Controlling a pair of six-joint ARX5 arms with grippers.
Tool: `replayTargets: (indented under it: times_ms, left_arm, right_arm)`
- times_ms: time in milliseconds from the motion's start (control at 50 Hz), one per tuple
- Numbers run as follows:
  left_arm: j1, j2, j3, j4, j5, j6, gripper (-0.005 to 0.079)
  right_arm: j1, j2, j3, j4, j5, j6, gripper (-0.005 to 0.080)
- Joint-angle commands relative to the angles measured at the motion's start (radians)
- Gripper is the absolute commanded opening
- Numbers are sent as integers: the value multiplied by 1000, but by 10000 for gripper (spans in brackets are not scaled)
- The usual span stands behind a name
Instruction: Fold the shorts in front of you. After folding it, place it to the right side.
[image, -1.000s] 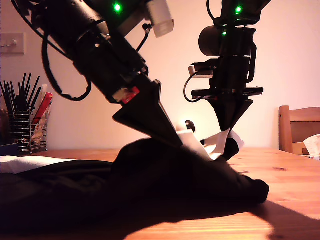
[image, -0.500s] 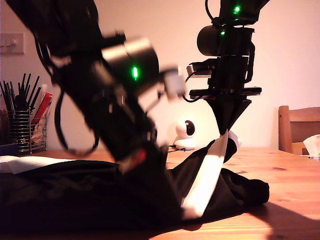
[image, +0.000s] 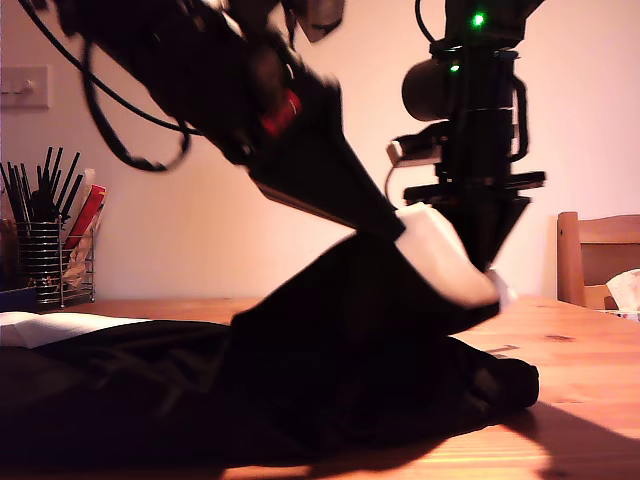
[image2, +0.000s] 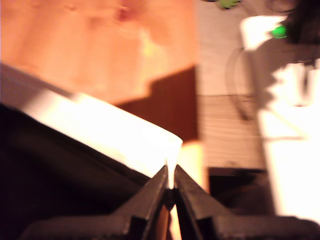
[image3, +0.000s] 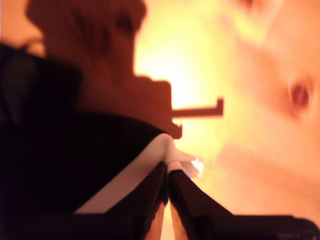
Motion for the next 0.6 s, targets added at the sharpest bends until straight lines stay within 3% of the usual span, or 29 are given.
replayTargets:
  times_ms: [0,220,380,580]
  left_arm:
    - [-13,-10,-9,1,5,-9,-22]
    - [24,-16,-9,41,-122,-3,-22]
    - [119,-15,-9,95,-202,7,-22]
    - [251,6,-9,142,-208,6,-22]
  right_arm:
    - [-5,-27,9,-2,16,-4,-11]
    - [-3,-39,9,82,11,0,-11]
    - [6,-39,9,157,2,3,-11]
    - [12,-39,9,230,-50,34,-11]
